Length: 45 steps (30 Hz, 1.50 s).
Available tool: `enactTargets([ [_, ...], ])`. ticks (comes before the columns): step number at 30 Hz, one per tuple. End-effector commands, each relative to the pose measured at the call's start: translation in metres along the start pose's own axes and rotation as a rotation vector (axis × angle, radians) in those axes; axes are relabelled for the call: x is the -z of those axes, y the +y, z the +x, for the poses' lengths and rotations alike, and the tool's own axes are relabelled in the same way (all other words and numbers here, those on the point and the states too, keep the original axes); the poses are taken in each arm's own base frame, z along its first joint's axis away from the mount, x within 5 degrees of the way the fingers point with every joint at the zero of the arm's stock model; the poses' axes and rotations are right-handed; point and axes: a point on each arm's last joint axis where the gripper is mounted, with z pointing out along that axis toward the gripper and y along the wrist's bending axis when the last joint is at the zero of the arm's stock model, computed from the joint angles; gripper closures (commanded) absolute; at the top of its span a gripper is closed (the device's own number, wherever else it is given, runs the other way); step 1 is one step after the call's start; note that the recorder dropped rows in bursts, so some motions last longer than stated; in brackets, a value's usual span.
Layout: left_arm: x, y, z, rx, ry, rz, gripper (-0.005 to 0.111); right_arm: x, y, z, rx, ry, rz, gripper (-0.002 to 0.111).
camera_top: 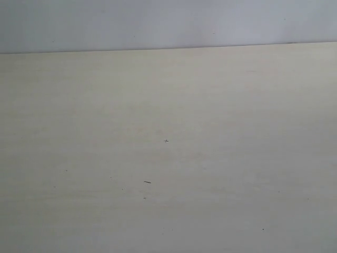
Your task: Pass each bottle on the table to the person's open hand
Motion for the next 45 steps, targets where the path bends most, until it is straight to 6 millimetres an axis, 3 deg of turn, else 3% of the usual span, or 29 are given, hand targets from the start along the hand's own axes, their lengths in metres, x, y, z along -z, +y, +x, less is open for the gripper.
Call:
enactTargets([
  [1, 0.000, 0.001, 0.000, 0.000, -0.006, -0.003, 0.107, 0.029, -0.005, 0.028, 0.065, -0.075, 0.070, 0.108],
  [6, 0.000, 0.001, 0.000, 0.000, -0.006, -0.003, 0.107, 0.034, -0.005, 0.071, 0.039, -0.070, 0.071, 0.108],
  [18, 0.000, 0.001, 0.000, 0.000, -0.006, -0.003, 0.107, -0.019, -0.002, 0.149, 0.005, -0.060, 0.044, 0.108],
  [25, 0.000, 0.001, 0.000, 0.000, -0.006, -0.003, 0.107, -0.030, -0.003, 0.180, -0.039, -0.059, 0.059, 0.108],
  [35, 0.000, 0.001, 0.000, 0.000, -0.006, -0.003, 0.107, 0.005, -0.009, 0.203, -0.004, -0.302, 0.240, 0.108],
  [45, 0.000, 0.001, 0.000, 0.000, -0.006, -0.003, 0.107, 0.004, -0.011, 0.208, 0.061, -0.282, 0.269, 0.108],
])
